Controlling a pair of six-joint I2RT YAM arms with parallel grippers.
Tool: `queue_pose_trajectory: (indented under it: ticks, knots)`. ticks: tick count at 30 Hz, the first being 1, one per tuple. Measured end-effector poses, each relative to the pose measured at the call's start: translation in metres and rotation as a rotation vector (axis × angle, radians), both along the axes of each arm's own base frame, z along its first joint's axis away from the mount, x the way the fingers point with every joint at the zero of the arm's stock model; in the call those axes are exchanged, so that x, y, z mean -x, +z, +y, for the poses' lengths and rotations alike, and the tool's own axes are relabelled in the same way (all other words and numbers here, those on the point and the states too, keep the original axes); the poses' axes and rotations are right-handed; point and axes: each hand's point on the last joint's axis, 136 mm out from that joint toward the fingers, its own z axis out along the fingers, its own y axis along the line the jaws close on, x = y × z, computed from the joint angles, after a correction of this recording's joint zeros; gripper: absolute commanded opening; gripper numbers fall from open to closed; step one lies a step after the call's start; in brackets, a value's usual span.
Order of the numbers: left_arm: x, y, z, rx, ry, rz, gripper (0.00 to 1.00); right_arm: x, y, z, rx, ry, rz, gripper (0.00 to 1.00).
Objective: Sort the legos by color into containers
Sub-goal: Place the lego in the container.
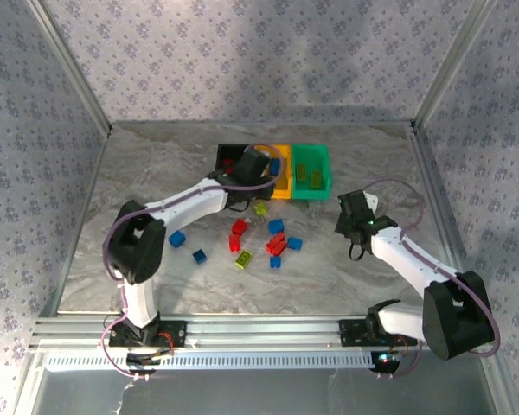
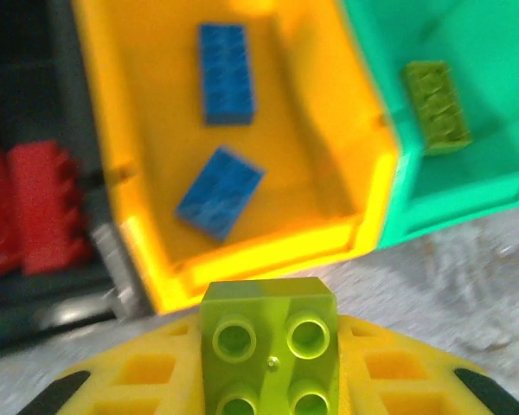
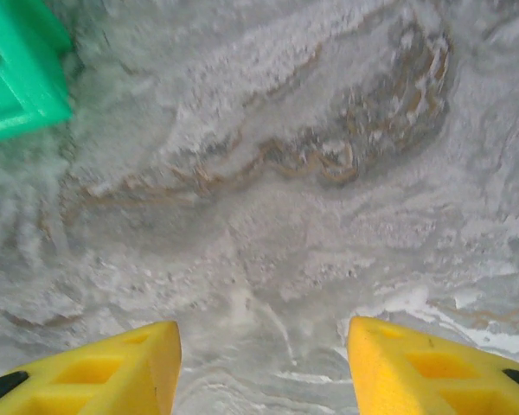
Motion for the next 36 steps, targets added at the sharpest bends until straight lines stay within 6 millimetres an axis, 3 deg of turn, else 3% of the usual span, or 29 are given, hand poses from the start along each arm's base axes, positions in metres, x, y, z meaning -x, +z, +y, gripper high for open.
queue_pose_trajectory:
  ticks: [7,14,17,19,21,22,30,36]
  knots:
    - [-0.031,0.002,-0.066,-0.06,-0.046,-0.021,0.29,-0.002,0.0,0.004,-0.055,0.029,-0.044,0.56]
    - [-0.057,0.006,-0.104,-0.076,-0.066,-0.045,0.33,0.0,-0.008,0.012,-0.094,0.064,-0.039,0.55]
    - [-0.064,0.008,-0.116,-0.068,-0.074,-0.057,0.47,0.0,-0.008,0.017,-0.113,0.081,-0.038,0.56]
    - [-0.067,0.005,-0.122,-0.067,-0.084,-0.06,0.63,0.0,-0.007,0.022,-0.126,0.099,-0.042,0.56]
    - [-0.069,0.001,-0.124,-0.076,-0.092,-0.061,0.8,0.002,-0.006,0.029,-0.138,0.123,-0.046,0.56]
    - [-0.068,-0.001,-0.124,-0.083,-0.094,-0.058,0.81,0.003,-0.004,0.033,-0.141,0.139,-0.05,0.56]
    - [-0.063,-0.007,-0.117,-0.135,-0.113,-0.048,0.82,0.01,0.008,0.074,-0.168,0.298,-0.098,0.57]
    - [-0.035,-0.014,-0.083,-0.207,-0.112,-0.01,0.82,0.015,0.001,0.111,-0.174,0.418,-0.078,0.56]
